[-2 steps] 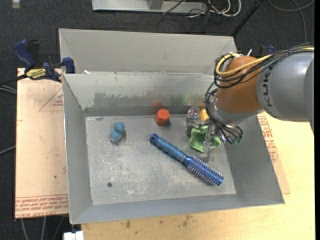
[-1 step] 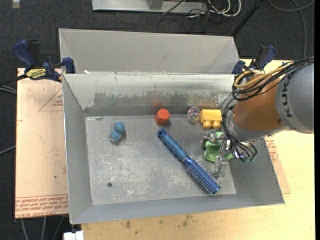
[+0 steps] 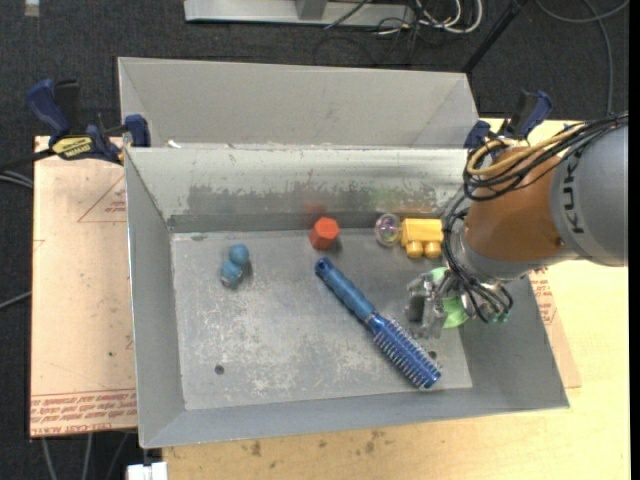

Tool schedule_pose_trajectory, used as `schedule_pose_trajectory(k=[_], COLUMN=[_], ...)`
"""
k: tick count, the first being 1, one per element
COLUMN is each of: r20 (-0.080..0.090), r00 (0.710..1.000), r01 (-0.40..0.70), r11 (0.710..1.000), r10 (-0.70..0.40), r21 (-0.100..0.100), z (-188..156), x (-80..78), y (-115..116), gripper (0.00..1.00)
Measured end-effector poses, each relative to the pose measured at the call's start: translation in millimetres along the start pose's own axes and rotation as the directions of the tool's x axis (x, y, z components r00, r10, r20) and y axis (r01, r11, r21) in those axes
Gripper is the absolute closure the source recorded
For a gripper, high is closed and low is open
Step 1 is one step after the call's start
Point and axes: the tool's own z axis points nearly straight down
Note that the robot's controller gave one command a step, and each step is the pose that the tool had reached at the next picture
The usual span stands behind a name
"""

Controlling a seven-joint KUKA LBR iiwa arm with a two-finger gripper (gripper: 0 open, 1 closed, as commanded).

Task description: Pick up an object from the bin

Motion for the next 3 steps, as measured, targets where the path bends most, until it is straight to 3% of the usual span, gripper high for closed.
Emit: schedule_pose_trajectory(k=[1,2,3], r20=[0.008,0.002,-0.001], r00=[1.000,1.000,1.000], r01=[-0.014,-0.015,0.026], r11=[1.000,1.000,1.000], r10=[0.014,0.015,-0.026], r21=[0.001,0.000,0.002], z=[-57,-54,-7], x=[-3.0,-1.6,-6.3], y=[16,16,-36], gripper=[1.00,0.00,0.00])
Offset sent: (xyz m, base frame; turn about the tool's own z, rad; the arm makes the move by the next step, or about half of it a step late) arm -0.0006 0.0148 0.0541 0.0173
